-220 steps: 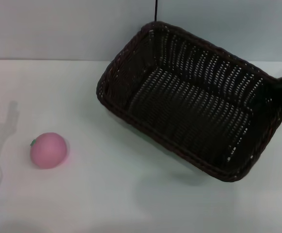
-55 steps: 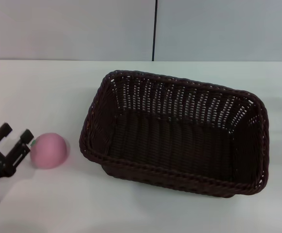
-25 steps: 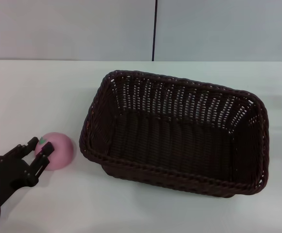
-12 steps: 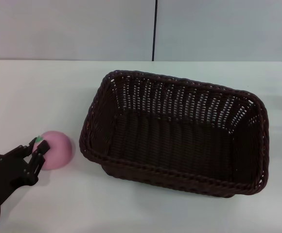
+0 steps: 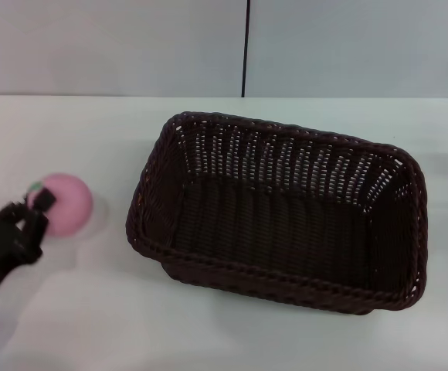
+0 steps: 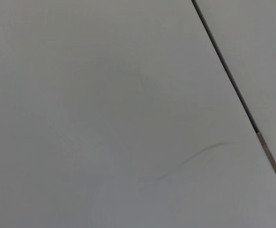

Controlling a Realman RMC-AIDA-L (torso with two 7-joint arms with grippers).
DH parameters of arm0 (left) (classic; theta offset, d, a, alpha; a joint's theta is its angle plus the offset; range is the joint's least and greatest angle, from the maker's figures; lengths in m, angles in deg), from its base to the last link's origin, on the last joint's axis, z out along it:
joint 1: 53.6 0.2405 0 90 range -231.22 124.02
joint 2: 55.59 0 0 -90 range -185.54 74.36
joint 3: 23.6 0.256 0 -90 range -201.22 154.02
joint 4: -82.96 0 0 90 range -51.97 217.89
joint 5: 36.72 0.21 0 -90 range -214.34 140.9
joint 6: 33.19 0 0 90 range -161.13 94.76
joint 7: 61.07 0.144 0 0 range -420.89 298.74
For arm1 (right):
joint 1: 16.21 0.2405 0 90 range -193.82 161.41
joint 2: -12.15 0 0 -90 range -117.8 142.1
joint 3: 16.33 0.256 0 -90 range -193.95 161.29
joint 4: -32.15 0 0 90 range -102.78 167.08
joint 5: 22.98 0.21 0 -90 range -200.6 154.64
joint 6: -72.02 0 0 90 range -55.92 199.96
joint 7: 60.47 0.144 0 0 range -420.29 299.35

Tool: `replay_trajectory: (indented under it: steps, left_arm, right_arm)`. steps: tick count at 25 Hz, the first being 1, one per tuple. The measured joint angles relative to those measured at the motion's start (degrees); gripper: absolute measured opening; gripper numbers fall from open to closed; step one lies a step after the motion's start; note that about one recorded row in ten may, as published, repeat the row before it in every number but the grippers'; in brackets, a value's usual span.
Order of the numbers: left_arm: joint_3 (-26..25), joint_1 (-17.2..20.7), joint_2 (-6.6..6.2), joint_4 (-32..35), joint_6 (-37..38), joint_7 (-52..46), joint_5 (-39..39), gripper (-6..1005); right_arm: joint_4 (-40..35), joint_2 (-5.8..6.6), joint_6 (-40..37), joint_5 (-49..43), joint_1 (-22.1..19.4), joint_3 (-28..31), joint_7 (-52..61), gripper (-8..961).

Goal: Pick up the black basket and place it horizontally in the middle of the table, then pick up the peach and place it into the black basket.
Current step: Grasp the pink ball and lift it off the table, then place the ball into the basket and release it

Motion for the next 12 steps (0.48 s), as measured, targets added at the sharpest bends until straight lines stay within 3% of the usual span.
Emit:
replay_trajectory:
  steps: [2, 6, 9, 10, 11, 12]
  left_arm:
    - [-3.7, -0.6, -0.02, -1.9, 1.0, -2.0, 0.0, 116]
    - [-5.2, -3.1, 0.00, -5.3, 3.8, -3.2, 0.1, 89]
    - [-2.5, -7.9, 0.15, -6.9, 4.5, -4.0, 1.6, 72]
    - [-2.5, -7.9, 0.15, -6.9, 4.5, -4.0, 1.6, 76]
    - [1.1, -10.5, 0.16, -6.9, 4.2, -4.1, 2.8, 81]
    - [1.1, -10.5, 0.16, -6.9, 4.2, -4.1, 2.8, 85]
  right_arm:
    - [0.1, -0.01, 0.1, 0.0, 0.1, 0.0, 0.0, 622]
    - [0.7, -0.06, 0.5, 0.0, 0.4, 0.0, 0.0, 622]
    - [1.1, -0.03, 0.6, 0.0, 0.5, -0.1, 0.0, 622]
    - [1.2, -0.03, 0.6, 0.0, 0.6, -0.1, 0.0, 622]
    - [1.7, -0.05, 0.6, 0.0, 0.6, 0.0, -0.3, 622]
    - [2.1, -0.05, 0.6, 0.0, 0.6, 0.2, -0.8, 623]
